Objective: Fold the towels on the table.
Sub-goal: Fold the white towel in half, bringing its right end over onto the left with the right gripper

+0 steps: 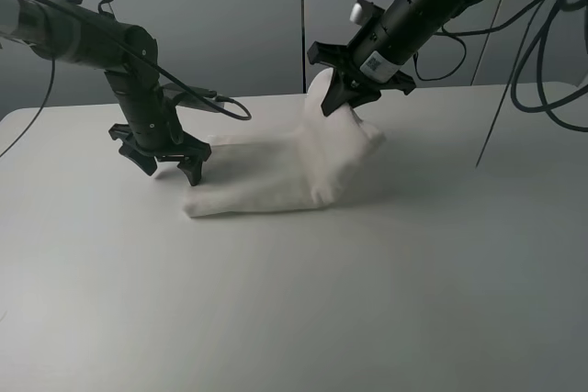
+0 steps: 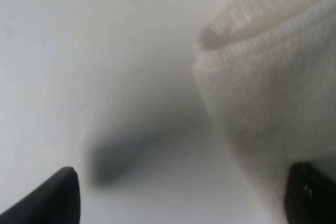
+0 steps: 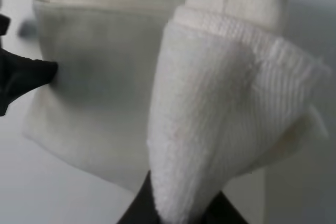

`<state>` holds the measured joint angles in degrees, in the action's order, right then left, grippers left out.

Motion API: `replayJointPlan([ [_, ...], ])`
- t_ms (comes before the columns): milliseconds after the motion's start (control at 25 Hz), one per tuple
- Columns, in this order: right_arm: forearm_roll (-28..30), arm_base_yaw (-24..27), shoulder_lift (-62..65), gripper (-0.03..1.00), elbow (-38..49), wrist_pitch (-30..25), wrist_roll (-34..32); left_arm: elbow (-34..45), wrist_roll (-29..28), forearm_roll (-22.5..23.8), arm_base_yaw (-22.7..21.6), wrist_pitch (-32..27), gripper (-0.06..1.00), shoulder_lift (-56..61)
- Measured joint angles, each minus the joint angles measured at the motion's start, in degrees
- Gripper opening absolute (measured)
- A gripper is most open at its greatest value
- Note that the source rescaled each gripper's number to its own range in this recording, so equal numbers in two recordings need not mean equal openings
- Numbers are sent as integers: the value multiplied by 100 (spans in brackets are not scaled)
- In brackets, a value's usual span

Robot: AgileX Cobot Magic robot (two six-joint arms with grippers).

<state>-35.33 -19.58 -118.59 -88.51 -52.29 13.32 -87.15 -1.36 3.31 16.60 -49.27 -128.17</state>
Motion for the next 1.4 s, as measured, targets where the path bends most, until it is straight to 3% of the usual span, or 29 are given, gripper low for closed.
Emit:
replayJointPlan([
  [240, -239, -671, 0, 1, 0, 524, 46, 0, 0, -9, 0, 0, 100, 0],
  [400, -766, -824, -42, 1, 0, 738, 182, 0, 0, -47, 0, -23, 100, 0],
  [640, -1452, -922, -283, 1, 0, 904, 560, 0, 4, -71, 0, -34, 100, 0],
  [1080, -1661, -933, -320, 1, 0, 1097, 621, -387, 338, -158, -30, -631, 100, 47],
  [1400, -1932, -933, -320, 1, 0, 1145, 642, -869, 552, -331, -315, -1173, 100, 355],
])
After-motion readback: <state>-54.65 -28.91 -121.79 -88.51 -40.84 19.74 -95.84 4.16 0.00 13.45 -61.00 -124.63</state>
